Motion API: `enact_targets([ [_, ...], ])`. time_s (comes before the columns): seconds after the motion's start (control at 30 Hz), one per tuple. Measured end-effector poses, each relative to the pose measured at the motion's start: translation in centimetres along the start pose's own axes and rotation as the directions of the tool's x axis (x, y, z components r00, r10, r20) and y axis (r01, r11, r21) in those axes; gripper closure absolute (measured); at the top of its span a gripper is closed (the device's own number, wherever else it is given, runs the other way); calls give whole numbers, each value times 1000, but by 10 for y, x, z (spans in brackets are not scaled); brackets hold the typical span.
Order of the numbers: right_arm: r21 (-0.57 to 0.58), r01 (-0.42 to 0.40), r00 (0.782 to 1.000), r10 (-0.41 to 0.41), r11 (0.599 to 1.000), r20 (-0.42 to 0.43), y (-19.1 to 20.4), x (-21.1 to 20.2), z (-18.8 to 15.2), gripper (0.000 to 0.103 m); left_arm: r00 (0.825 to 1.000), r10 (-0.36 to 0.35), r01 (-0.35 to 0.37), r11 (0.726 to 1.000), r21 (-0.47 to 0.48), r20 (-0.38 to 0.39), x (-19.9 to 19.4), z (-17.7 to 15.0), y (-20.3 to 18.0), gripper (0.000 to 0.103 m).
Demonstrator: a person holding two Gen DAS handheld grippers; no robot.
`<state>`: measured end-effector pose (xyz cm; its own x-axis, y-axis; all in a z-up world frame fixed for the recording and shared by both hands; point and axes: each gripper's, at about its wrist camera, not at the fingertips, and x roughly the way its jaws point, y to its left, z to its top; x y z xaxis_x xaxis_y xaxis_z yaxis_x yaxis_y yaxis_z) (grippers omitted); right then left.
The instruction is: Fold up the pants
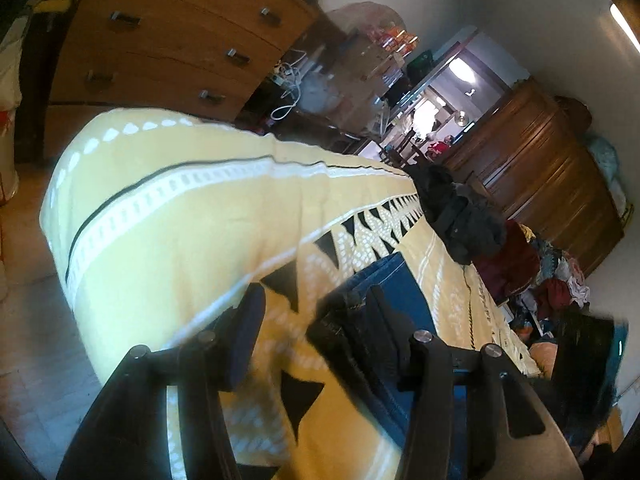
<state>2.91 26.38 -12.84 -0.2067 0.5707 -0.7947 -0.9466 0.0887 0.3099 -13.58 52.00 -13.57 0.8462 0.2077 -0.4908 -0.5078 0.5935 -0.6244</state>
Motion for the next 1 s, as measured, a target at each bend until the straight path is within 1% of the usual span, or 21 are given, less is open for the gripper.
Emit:
enact_targets([
  [0.03, -11, 16, 1000, -16, 1000, -18, 5, 6, -7, 74, 1000, -3, 3, 1000, -2, -2, 0, -2, -1, 50],
  [0.1, -2, 67, 996, -67, 998, -62, 3, 21, -16, 75, 1000, -6, 6, 1000, 6, -11, -2, -7, -5, 50],
  [0.2, 42, 70, 996, -67, 997, -56, -4, 21, -17, 79, 1000, -15, 15, 1000, 6, -23, -1, -10, -5, 50],
  [0.23, 44, 77, 995, -74, 996, -63, -5, 22, -17, 85, 1000, -14, 15, 1000, 8, -25, 1, -11, -6, 50],
  [0.27, 50, 90, 994, -86, 995, -72, -7, 24, -17, 89, 1000, -14, 14, 1000, 8, -27, 2, -11, -6, 50],
  [0.3, 66, 84, 994, -79, 994, -72, -11, 24, -17, 93, 999, -16, 16, 1000, 4, -32, 4, -11, -6, 50],
  [0.33, 75, 80, 995, -75, 994, -66, -11, 21, -16, 101, 999, -15, 15, 1000, 0, -34, 4, -12, -6, 50],
  [0.47, 31, 50, 998, -49, 998, -31, 10, 3, -15, 101, 998, -26, 27, 1000, 3, -53, 2, -13, -8, 50],
  [0.6, 29, 39, 998, -37, 999, -57, 5, 11, -21, 100, 995, -59, 58, 998, -8, -86, 2, -16, -10, 50],
  [0.67, 24, 61, 996, -59, 998, -61, 3, 17, -20, 94, 989, -73, 72, 997, -9, -125, 6, -18, -13, 50],
  [0.7, 22, 71, 996, -69, 997, -57, 3, 14, -19, 87, 987, -78, 78, 997, -11, -138, 7, -19, -14, 50],
  [0.73, 12, 98, 995, -97, 995, -24, 1, 4, -15, 78, 985, -81, 80, 997, -13, -151, 8, -21, -14, 50],
  [0.77, 11, 101, 995, -101, 995, 15, -1, -8, -12, 76, 981, -85, 83, 996, -20, -172, 11, -23, -15, 50],
  [0.83, 35, 84, 991, -87, 996, 105, -14, -31, -1, 75, 977, -93, 89, 996, -28, -193, 15, -27, -14, 50],
  [0.87, 47, 82, 988, -87, 996, 127, -20, -36, 2, 76, 975, -91, 87, 996, -27, -201, 18, -30, -16, 50],
  [0.93, 83, 101, 981, -113, 991, 158, -50, -33, 25, 78, 974, -82, 78, 997, -27, -210, 23, -33, -16, 51],
  [0.97, 97, 97, 980, -112, 991, 164, -62, -27, 37, 80, 974, -76, 72, 997, -26, -213, 25, -34, -16, 51],
  [1.0, 105, 105, 979, -122, 989, 162, -73, -18, 49, 86, 974, -75, 71, 997, -28, -212, 26, -34, -17, 51],
])
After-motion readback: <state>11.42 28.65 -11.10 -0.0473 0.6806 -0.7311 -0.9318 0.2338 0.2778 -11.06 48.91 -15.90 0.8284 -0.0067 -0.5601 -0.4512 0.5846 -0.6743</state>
